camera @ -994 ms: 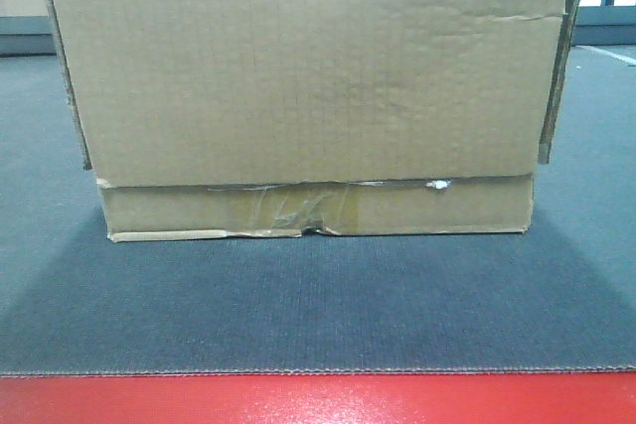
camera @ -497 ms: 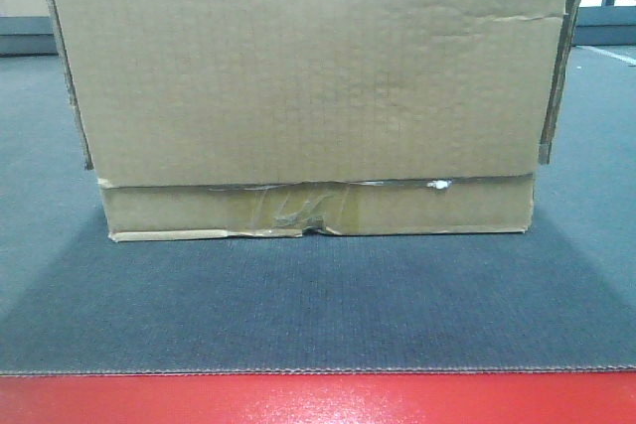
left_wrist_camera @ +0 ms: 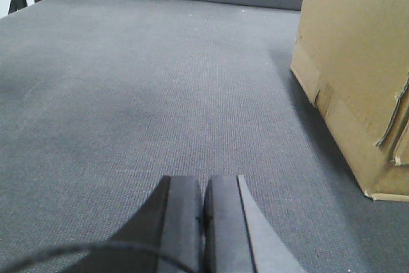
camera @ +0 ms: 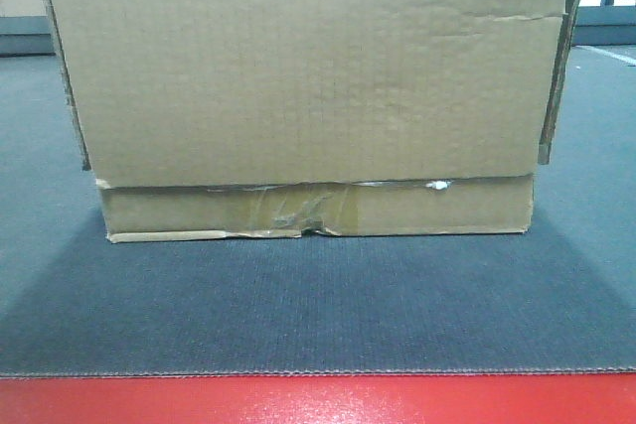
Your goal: Grab carton from right shelf to conveyor
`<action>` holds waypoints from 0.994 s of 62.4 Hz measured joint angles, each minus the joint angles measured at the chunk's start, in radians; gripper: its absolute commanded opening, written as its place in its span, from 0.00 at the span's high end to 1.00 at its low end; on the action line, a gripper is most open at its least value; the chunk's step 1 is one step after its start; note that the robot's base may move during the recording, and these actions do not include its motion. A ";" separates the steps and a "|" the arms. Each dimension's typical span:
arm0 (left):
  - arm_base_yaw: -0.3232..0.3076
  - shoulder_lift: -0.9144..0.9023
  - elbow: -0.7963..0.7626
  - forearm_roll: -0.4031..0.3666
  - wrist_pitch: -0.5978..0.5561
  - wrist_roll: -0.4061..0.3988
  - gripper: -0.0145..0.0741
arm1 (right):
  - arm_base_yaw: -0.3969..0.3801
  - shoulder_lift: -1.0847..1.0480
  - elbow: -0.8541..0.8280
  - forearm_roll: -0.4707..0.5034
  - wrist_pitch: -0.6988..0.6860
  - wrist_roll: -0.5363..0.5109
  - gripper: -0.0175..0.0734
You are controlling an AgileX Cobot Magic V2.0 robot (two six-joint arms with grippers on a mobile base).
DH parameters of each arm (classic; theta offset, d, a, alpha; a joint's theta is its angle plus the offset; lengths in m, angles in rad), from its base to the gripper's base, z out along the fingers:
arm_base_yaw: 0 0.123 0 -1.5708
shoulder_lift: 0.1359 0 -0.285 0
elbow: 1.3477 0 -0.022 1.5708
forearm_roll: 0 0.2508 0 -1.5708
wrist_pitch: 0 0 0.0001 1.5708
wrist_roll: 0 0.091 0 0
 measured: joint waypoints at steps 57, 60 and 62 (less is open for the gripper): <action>0.000 -0.002 0.000 -0.002 0.007 0.000 0.84 | -0.080 -0.103 0.183 0.051 -0.118 -0.061 0.87; 0.000 -0.002 0.000 -0.002 0.007 0.000 0.84 | -0.094 -0.140 0.249 0.069 -0.158 -0.076 0.87; 0.000 -0.002 0.000 -0.002 0.007 0.000 0.84 | -0.096 -0.158 0.288 0.077 -0.186 -0.079 0.87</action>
